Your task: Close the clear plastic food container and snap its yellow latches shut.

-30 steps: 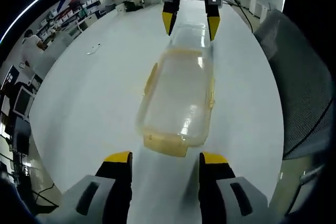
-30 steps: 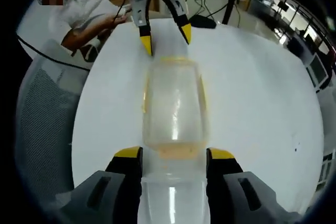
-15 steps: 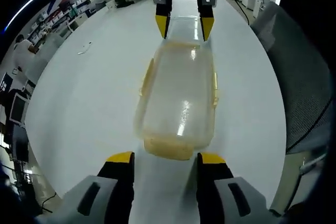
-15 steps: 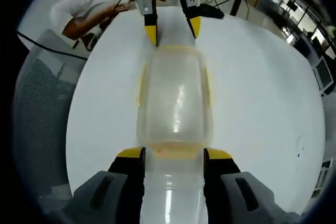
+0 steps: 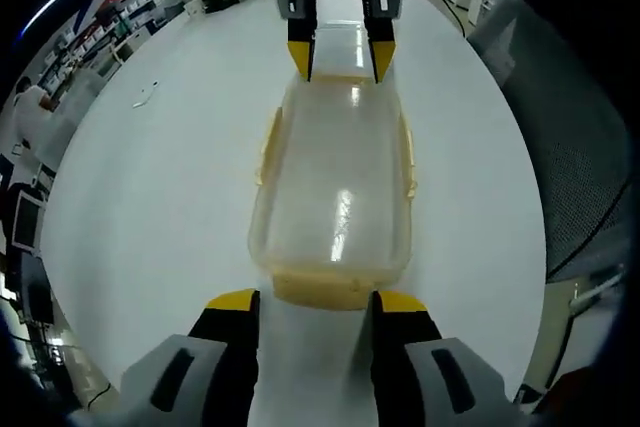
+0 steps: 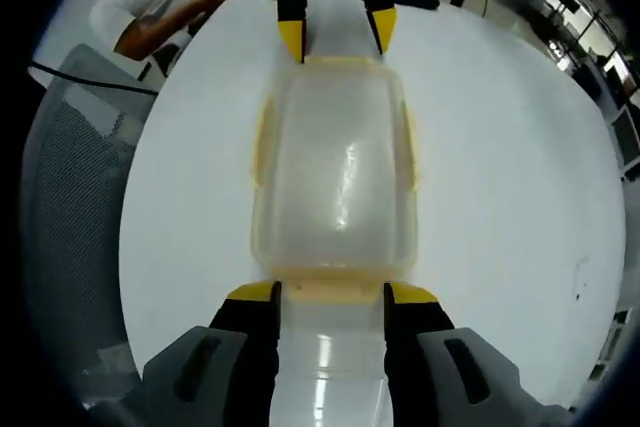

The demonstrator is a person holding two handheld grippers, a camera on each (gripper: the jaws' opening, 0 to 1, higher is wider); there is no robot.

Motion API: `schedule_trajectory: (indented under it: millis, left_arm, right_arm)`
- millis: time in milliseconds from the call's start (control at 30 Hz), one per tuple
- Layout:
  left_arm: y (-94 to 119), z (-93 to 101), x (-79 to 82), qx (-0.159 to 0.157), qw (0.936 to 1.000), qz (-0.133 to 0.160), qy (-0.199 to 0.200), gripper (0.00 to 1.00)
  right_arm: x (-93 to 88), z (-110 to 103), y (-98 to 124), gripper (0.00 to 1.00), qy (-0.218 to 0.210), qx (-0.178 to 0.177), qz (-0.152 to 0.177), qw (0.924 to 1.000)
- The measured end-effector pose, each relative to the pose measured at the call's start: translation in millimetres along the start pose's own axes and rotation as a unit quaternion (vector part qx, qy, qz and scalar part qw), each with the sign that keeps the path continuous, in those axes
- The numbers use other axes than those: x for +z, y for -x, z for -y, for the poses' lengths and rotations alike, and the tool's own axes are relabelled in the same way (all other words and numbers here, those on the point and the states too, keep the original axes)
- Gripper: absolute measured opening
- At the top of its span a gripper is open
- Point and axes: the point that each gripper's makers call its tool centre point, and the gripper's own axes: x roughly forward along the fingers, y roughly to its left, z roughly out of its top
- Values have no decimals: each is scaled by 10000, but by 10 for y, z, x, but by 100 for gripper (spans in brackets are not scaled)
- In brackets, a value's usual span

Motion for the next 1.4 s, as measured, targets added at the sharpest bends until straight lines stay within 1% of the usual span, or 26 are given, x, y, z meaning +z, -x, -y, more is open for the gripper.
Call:
schedule_trajectory:
  millis: [333, 400, 567, 833, 967, 1167, 1400]
  left_arm:
    - [-54, 26, 30, -173, 9997, 31, -157, 37]
    - [-64, 59, 23, -292, 9993, 48, -226, 34]
    - [-83, 50, 9, -348, 9989, -25, -327, 34]
    - [-83, 58, 4, -317, 9988, -65, -358, 33]
    - [-75, 63, -5, -308, 9986, -102, -415, 33]
    - [-33, 69, 18, -294, 9986, -71, -428, 32]
    - [24, 70, 9, -263, 9985, -89, -463, 32]
  right_arm:
    - [-8, 8, -60, 38, -62, 0, -88, 9999]
    - [-6, 14, -69, 38, -13, -34, -115, 9999]
    - [-7, 20, -71, 38, 29, -68, -130, 9999]
    - [-6, 3, -72, 36, -28, -68, -118, 9999]
    - [3, -31, -70, 36, -85, -2, -99, 9999]
    - [-2, -49, -55, 35, -55, 16, -113, 9999]
    - [47, -88, 9, 34, -118, 75, -24, 9999]
